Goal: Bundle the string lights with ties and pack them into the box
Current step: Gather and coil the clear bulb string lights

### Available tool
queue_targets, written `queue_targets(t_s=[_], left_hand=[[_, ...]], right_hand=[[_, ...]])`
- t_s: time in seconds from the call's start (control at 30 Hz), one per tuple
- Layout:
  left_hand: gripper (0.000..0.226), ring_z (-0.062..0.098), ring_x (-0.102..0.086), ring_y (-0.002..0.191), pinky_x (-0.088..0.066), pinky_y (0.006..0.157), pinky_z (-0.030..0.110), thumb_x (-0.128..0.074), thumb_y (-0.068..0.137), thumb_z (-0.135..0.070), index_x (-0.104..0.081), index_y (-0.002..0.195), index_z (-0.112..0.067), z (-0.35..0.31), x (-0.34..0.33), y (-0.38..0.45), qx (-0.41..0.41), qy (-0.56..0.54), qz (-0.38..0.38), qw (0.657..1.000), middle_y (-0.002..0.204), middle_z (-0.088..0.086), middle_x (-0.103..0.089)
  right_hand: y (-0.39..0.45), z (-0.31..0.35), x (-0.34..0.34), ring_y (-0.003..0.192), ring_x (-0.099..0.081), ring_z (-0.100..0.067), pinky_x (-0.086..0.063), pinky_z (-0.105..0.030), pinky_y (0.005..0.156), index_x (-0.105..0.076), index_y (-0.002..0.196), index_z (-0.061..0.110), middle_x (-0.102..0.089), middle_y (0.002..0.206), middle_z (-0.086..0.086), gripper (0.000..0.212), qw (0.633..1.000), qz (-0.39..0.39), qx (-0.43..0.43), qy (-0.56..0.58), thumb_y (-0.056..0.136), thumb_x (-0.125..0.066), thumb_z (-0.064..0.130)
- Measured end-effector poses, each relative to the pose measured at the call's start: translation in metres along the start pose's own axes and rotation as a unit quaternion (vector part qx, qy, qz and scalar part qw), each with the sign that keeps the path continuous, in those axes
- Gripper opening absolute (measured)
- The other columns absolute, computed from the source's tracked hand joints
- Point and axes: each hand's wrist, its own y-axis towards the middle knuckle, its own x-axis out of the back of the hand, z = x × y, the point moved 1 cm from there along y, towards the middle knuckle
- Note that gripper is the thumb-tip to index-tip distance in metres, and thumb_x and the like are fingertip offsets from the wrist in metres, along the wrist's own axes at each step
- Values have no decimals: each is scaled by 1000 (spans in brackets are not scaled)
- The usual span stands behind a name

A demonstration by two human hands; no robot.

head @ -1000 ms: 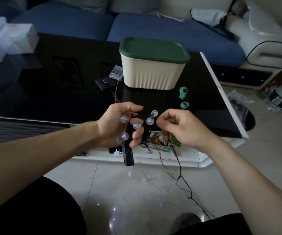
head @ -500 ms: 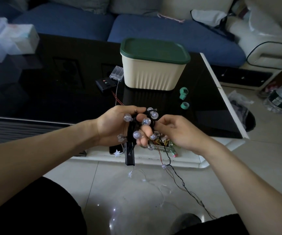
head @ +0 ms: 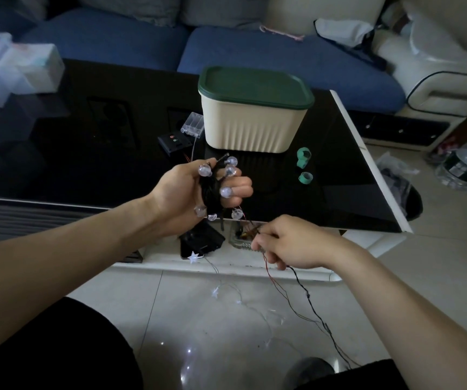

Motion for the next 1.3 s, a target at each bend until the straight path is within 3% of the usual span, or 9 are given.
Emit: queue_targets(t_s=[0.23,0.3,0.5,0.67,0.83,0.9,1.0,1.13,1.3], left_hand=[[37,24,-68,77,-50,75,36,-28,106,-22,-60,94,-7,10,-1,0,17,141,-135,981,84,10,-73],[37,22,-69,73,-44,76,41,-30,107,-26,-61,101,-7,13,-4,0,14,139,-160,977,83,7,-75],[31,17,-64,62,-41,39,20,-32,107,-28,-56,112,-10,21,-9,2,36,107,-145,983,76,-1,-63],[40,21,-65,75,-54,59,28,-38,105,-28,-63,115,2,32,-8,3,82,173,-135,972,78,6,-68],[64,28,-63,61,-39,49,30,-38,104,-40,-68,54,-15,39,-7,5,114,298,-110,941,75,19,-67],[69,27,-62,53,-33,42,26,-33,105,-45,-65,52,-15,40,-8,4,126,336,-78,930,74,21,-68],[59,24,-53,40,-27,35,24,-33,104,-45,-61,80,1,38,-10,2,140,351,-58,924,68,21,-66],[60,20,-40,30,-27,46,30,-41,103,-42,-58,57,-6,37,-7,2,137,372,-73,915,51,16,-57],[56,16,-32,28,-15,48,36,-39,102,-42,-55,71,1,33,-5,1,146,392,-79,905,43,9,-50]], right_hand=[[-15,23,-4,48,-41,-11,-36,-25,50,-57,63,3,-46,51,0,43,988,-92,114,-37,99,-58,25],[-18,27,-4,46,-38,-8,-32,-20,47,-59,63,3,-44,49,2,43,985,-89,141,-33,99,-60,27],[-20,30,-11,54,-50,-5,-42,-24,53,-66,73,12,-54,59,11,35,987,-47,150,-44,102,-55,28],[-25,28,-6,58,-69,-3,-59,-23,59,-76,80,16,-73,73,5,22,988,-89,123,0,98,-62,20],[-29,32,-3,49,-67,-5,-52,-18,46,-68,72,18,-70,57,3,16,973,-194,111,51,82,-80,19],[-28,32,0,42,-61,-2,-44,-15,41,-58,71,20,-66,53,3,30,962,-242,112,57,74,-88,25],[-28,31,6,41,-54,1,-37,-12,40,-53,79,20,-63,58,5,44,969,-213,107,61,66,-92,38],[-27,23,15,56,-62,-2,-48,-20,56,-60,91,20,-68,68,6,36,986,-97,116,73,74,-87,37],[-25,11,27,76,-74,-24,-59,-40,77,-68,94,13,-76,78,-4,23,990,-44,95,95,83,-81,29]])
